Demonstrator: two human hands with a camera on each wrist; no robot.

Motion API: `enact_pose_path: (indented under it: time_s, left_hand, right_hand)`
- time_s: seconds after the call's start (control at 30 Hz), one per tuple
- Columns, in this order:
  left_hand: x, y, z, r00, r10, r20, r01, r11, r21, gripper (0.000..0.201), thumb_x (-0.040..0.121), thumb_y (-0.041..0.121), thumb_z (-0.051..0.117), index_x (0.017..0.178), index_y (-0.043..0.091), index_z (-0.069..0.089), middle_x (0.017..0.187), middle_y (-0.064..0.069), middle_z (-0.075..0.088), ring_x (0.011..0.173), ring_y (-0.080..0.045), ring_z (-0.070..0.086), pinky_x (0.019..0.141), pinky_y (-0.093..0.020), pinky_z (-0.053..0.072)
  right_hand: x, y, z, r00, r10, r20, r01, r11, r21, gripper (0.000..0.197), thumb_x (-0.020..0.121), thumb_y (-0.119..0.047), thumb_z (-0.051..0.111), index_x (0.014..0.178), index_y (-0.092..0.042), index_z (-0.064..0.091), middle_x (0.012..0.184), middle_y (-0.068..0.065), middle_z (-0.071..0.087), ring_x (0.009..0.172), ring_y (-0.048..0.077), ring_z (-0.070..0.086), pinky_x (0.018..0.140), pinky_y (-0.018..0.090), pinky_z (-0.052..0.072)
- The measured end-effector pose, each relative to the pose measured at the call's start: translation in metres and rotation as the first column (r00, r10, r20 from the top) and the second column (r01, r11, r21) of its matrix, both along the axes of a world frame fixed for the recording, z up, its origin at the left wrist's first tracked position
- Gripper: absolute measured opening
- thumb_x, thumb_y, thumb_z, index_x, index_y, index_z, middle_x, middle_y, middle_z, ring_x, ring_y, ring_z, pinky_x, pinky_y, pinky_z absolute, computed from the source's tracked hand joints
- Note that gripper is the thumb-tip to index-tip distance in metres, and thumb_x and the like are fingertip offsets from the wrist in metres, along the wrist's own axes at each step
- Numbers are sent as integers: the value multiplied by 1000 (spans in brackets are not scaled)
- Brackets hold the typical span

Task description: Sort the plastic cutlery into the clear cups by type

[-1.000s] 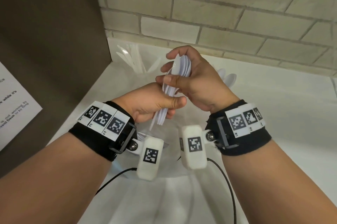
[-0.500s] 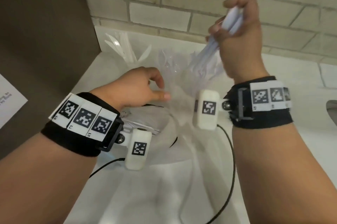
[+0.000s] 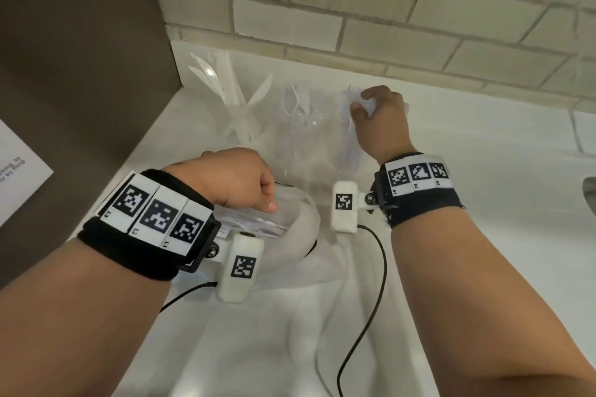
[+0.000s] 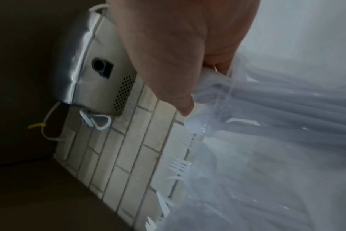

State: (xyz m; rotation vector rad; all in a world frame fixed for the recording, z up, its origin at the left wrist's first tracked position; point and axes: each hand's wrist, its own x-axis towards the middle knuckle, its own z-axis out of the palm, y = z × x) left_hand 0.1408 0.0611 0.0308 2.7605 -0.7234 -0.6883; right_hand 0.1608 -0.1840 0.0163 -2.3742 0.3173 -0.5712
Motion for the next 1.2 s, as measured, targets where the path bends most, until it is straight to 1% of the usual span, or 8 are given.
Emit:
enact_pose_path:
  time_s: [0.23,0.4,0.53,0.7,0.83,0.97,1.07,1.2]
  left_hand:
    - [3,10,-1,1000,15,-18,-16,1000,-26,7,77,37,74,73,36,69,89,19,65,96,-7,57,97,-44,43]
    - [1,28,2,999,51,-7,-51,995,-80,11,80,24,73,76,34,70,97,19,61,98,-7,55,91,-31,47]
    - [-2,41,-1,998,51,24,-49,997,-51,22,81,20,68,71,39,67,97,18,57,91,-8,55,73,-23,42]
    - [-8,47,-8,998,60,18,-61,997,52,26,80,27,67,104,37,67,117,7,56,101,-15,58,80,-28,47]
    - [-18,49,-8,998,60,-27,-55,986,156,68,79,27,67,141,35,40,134,-2,45,102,-22,59,83,-33,53]
    - [-27,50,-12,996,68,-65,-60,991,121,93,72,15,67,147,35,17,111,-6,55,87,-22,62,78,-39,57]
    - [-29,49,-13,990,117,-75,-113,992,53,101,67,12,68,147,35,11,99,-7,64,83,-23,65,74,-44,57]
    - [-27,51,-9,985,125,-120,-120,992,47,112,68,11,73,150,32,0,99,-6,65,82,-22,65,75,-43,57]
  right_hand:
    - [2,5,3,998,20,-56,-29,986,-162,54,97,-27,49,148,-16,33,149,16,30,138,28,30,111,26,20]
    - [-18,22,19,996,40,75,-25,980,-196,35,95,-14,51,130,-15,56,146,9,36,135,25,34,101,13,19]
    - [-45,69,26,962,263,67,-245,947,-208,24,90,-8,56,110,-14,68,127,8,53,118,23,50,94,12,28]
    - [-79,130,28,760,554,-340,-628,761,-163,19,84,-10,61,98,-15,72,93,-2,69,86,15,64,74,16,43]
    - [-87,140,15,544,405,-735,-756,617,-219,48,78,-34,72,118,-10,60,103,3,65,96,22,63,81,29,51]
    - [-88,145,3,542,285,-790,-780,521,-347,47,82,-35,67,114,-6,51,100,4,59,94,23,57,71,28,40]
    - [-86,148,0,565,283,-775,-753,560,-344,41,85,-27,64,115,-4,49,105,10,60,97,27,59,67,30,37]
    - [-79,149,2,522,286,-803,-767,568,-296,48,88,-39,63,120,-5,53,114,10,60,103,24,56,72,27,39]
